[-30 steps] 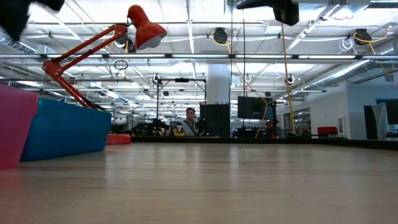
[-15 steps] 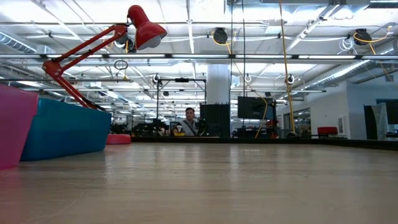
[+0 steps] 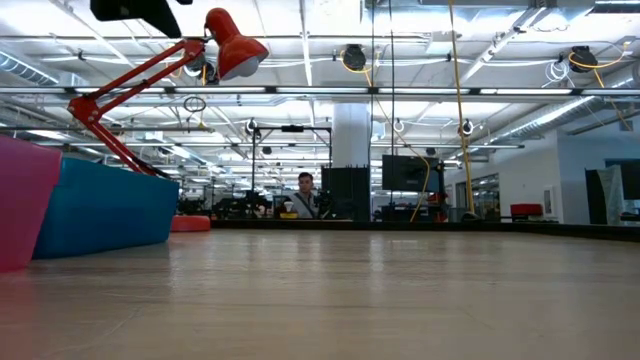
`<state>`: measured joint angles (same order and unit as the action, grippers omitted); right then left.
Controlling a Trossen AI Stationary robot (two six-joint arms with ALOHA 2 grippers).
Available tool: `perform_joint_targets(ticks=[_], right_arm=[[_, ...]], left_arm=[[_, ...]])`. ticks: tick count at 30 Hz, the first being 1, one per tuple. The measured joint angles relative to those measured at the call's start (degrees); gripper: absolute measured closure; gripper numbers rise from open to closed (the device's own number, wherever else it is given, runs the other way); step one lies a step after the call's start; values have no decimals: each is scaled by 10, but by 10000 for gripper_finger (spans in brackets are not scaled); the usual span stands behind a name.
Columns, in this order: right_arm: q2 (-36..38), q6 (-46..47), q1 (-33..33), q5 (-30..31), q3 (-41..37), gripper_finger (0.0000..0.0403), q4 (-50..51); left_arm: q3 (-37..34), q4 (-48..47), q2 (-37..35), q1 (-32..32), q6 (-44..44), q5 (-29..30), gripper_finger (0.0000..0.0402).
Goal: Pick & Place USB Port
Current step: Put the violet and black USB cable into the red bin
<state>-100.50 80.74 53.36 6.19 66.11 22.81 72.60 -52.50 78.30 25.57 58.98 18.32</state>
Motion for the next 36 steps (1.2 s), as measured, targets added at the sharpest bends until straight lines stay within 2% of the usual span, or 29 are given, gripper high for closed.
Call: perform_joint_targets(ticks=[5, 12, 21, 25, 29, 34, 36], right_arm=[[-8, 16, 0, -50, 0, 217, 46], [0, 25, 22, -50, 0, 241, 100], [-35, 27, 41, -48, 0, 239, 94], [-51, 55, 41, -37, 3, 248, 112], [-66, 89, 39, -18, 3, 283, 162], [-76, 122, 15, -29, 2, 379, 189], [-75, 119, -2, -27, 2, 387, 182]], left_arm=[[0, 32, 14, 12, -17, 5, 213], [0, 29, 12, 24, -17, 20, 213], [0, 26, 11, 39, -5, 29, 213], [0, 26, 11, 38, -4, 31, 213], [0, 26, 11, 37, -4, 32, 213], [0, 27, 11, 37, 2, 44, 213], [0, 29, 11, 37, 14, 56, 213]])
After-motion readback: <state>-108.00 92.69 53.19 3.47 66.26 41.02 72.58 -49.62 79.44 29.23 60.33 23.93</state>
